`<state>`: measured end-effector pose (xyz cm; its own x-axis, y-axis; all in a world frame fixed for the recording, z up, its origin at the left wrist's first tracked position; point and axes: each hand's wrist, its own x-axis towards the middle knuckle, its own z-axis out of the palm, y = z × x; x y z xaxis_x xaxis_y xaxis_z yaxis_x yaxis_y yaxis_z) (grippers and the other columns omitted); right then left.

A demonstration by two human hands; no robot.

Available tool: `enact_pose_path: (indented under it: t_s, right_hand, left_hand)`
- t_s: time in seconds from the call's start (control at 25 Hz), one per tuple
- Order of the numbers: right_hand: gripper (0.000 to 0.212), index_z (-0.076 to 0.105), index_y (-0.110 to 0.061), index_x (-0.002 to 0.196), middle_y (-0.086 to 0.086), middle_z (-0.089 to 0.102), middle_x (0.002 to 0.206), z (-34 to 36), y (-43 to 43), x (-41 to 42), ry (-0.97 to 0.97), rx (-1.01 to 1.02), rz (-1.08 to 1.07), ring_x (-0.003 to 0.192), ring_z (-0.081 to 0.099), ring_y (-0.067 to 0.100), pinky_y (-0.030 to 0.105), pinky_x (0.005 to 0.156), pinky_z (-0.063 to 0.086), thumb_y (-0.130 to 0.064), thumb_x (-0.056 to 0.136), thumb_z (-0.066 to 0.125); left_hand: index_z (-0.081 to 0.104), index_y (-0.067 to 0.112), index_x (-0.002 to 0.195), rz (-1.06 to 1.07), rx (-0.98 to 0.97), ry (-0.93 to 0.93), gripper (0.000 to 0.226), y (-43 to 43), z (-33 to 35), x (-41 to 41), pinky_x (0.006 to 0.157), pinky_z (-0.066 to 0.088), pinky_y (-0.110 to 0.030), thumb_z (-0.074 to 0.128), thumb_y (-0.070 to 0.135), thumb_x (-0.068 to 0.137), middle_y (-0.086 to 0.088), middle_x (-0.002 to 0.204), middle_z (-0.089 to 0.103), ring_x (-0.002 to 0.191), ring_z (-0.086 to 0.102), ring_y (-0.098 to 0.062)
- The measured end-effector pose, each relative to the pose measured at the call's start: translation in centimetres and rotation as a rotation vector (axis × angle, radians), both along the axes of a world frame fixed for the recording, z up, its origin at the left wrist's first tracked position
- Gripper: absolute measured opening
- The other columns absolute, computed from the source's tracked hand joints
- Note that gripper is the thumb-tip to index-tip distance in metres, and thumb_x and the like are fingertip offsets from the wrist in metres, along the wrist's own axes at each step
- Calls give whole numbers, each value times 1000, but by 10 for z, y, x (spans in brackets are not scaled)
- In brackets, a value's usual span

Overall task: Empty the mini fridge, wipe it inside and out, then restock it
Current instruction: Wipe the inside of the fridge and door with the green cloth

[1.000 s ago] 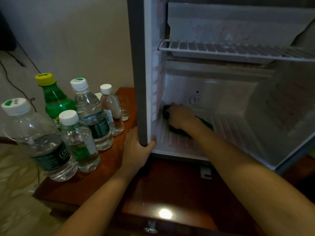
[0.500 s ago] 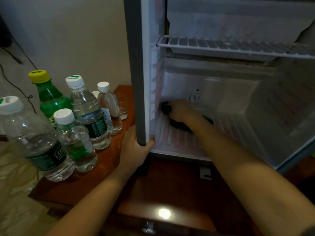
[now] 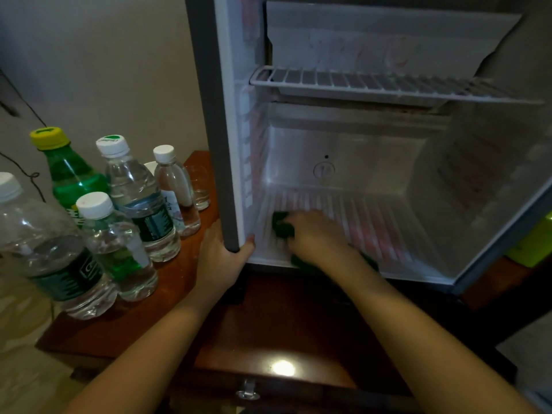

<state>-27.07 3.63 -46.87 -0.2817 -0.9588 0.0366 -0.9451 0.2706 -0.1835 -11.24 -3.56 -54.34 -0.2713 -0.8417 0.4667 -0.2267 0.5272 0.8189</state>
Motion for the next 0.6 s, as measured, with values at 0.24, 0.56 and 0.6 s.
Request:
enact_pose_path:
  t_s: [0.24, 0.56, 0.6]
  right_hand:
    - [17, 62, -9, 106, 8, 61, 114, 12, -24, -2, 63, -2, -131, 94, 54, 17, 26, 79, 46, -11, 94, 49]
    - [28, 60, -24, 119, 1, 60, 118, 11, 37, 2, -119, 49, -64, 98, 57, 18, 35, 87, 51, -16, 93, 53]
    - [19, 62, -18, 110, 3, 63, 108, 13, 13, -15, -128, 34, -128, 87, 59, 16, 32, 81, 51, -18, 93, 53]
  left_hand:
    - [36, 54, 109, -6, 35, -30, 44, 0, -1, 2, 82, 55, -35, 61, 57, 74, 9, 107, 57, 100, 57, -10]
    - [36, 50, 110, 4, 31, -18, 46, -4, -4, 1, 81, 51, -32, 61, 58, 71, 10, 107, 56, 102, 57, -13]
    - [37, 50, 110, 15, 23, -21, 47, -4, -4, 2, 83, 51, -33, 60, 59, 71, 10, 107, 56, 103, 57, -15]
